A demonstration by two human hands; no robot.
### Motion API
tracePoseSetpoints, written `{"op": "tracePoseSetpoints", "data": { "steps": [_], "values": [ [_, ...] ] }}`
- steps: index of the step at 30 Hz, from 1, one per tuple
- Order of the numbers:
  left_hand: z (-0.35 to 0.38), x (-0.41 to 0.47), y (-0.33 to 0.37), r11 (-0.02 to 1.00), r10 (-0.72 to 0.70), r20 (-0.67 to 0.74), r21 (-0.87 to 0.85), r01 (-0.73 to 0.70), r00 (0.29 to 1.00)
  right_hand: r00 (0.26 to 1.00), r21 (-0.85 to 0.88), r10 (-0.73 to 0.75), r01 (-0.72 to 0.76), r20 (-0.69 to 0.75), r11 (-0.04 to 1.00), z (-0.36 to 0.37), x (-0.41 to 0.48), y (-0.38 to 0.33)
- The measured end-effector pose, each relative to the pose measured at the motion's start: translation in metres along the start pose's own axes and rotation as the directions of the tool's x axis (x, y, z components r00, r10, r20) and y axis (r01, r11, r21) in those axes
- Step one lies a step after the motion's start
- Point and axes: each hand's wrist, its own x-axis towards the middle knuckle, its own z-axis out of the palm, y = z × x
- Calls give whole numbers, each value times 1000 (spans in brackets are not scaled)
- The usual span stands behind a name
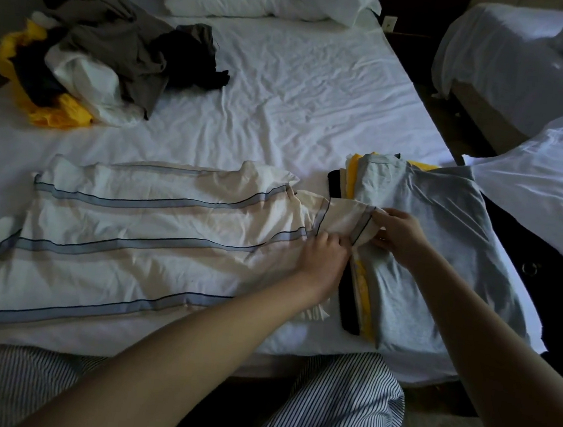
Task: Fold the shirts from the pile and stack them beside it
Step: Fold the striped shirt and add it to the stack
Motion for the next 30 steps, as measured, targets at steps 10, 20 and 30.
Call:
{"op": "tracePoseSetpoints", "data": {
  "steps": [10,20,30],
  "values": [
    [2,-18,20,940,-54,-97,-341,18,994,969,-223,-36,-20,-243,975,1,12,3],
    [-30,-40,17,187,-716,96,-928,323,691,909,-423,-413,393,48,817,68,-15,-41],
    [-16,-81,-29,-509,-670,592,-806,304,448,791,-427,-469,609,393,669,130,-42,-15]
  ]
}}
